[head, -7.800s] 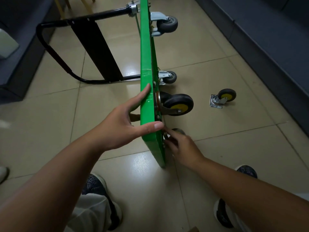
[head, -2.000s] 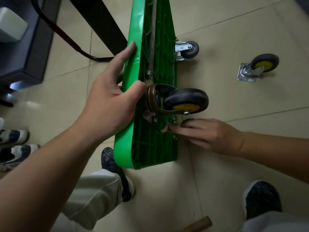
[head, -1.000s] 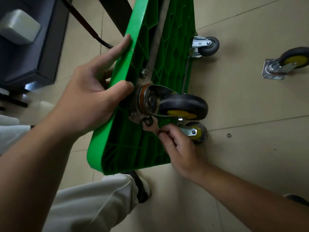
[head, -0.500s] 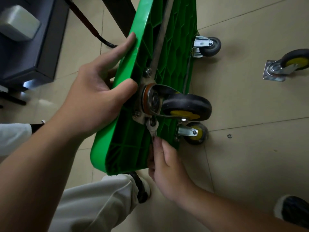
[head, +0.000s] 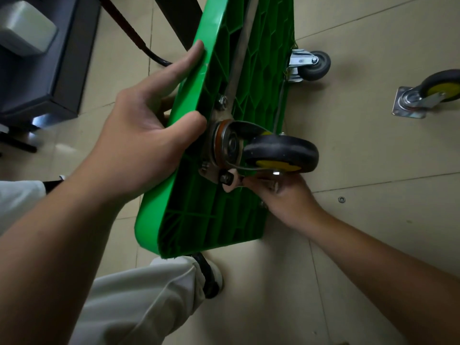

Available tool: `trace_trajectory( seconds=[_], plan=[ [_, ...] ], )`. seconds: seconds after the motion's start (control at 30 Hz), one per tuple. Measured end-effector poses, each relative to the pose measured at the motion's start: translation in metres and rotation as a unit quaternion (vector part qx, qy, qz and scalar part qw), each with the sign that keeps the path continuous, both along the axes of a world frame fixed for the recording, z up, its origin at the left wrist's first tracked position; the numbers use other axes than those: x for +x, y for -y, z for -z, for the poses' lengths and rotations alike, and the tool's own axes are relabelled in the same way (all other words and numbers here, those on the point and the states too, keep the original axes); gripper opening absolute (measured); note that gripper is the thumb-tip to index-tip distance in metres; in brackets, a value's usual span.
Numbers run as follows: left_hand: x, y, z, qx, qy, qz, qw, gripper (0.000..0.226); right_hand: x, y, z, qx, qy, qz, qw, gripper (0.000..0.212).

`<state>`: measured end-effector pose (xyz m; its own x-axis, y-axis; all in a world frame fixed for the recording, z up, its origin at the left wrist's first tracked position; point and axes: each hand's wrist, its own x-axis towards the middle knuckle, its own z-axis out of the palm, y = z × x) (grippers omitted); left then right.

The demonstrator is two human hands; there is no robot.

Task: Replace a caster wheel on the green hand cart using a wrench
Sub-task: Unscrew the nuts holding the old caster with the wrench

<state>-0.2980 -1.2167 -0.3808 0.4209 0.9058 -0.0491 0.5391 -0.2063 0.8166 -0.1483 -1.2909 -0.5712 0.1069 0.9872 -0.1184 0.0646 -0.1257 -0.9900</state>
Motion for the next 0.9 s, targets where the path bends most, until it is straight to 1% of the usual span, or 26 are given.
trace_trajectory(
  seconds=[0.03, 0.1, 0.17, 0.23, 0.3, 0.43, 0.5, 0.57, 0.67, 0.7, 0.83, 0.9],
  plan=[
    [0.000, 0.000, 0.000, 0.000, -0.001, 0.001, 1.000, 0.071, 0.003, 0.000, 0.004, 0.005, 0.017, 0.009, 1.000, 0.016],
    [0.001, 0.000, 0.000, -0.001, -0.002, 0.004, 1.000, 0.071, 0.005, 0.005, 0.010, 0.014, 0.029, 0.027, 0.999, 0.038],
    [0.003, 0.000, 0.000, -0.002, -0.003, 0.006, 1.000, 0.071, 0.001, 0.021, 0.014, 0.006, -0.011, 0.035, 0.999, 0.054],
    [0.004, 0.001, 0.000, 0.001, 0.000, 0.003, 1.000, 0.071, -0.011, 0.043, 0.014, -0.022, -0.064, 0.026, 0.997, 0.059],
    [0.005, 0.001, 0.000, 0.002, 0.001, 0.001, 1.000, 0.071, -0.027, 0.060, 0.005, -0.045, -0.111, 0.006, 0.993, 0.057],
    [0.006, 0.002, 0.000, 0.001, 0.002, 0.006, 1.000, 0.070, -0.053, 0.076, -0.022, -0.092, -0.210, -0.007, 0.973, 0.044],
    [0.005, 0.002, 0.000, -0.002, 0.004, 0.003, 1.000, 0.070, -0.059, 0.081, -0.031, -0.111, -0.231, -0.006, 0.966, 0.041],
    [0.005, 0.001, 0.000, -0.001, 0.003, 0.003, 1.000, 0.071, -0.060, 0.084, -0.042, -0.132, -0.253, -0.006, 0.959, 0.042],
    [0.004, 0.000, 0.001, 0.002, 0.006, 0.004, 1.000, 0.071, -0.060, 0.083, -0.051, -0.176, -0.344, -0.003, 0.922, 0.035],
    [0.005, 0.001, 0.000, 0.002, 0.005, 0.005, 1.000, 0.071, -0.060, 0.081, -0.054, -0.181, -0.360, -0.002, 0.915, 0.034],
    [0.005, 0.002, -0.001, -0.001, 0.004, 0.011, 1.000, 0.071, -0.065, 0.076, -0.058, -0.173, -0.379, -0.009, 0.909, 0.043],
    [0.005, 0.002, -0.001, -0.004, 0.004, 0.011, 1.000, 0.070, -0.065, 0.074, -0.058, -0.174, -0.392, -0.024, 0.903, 0.041]
  ],
)
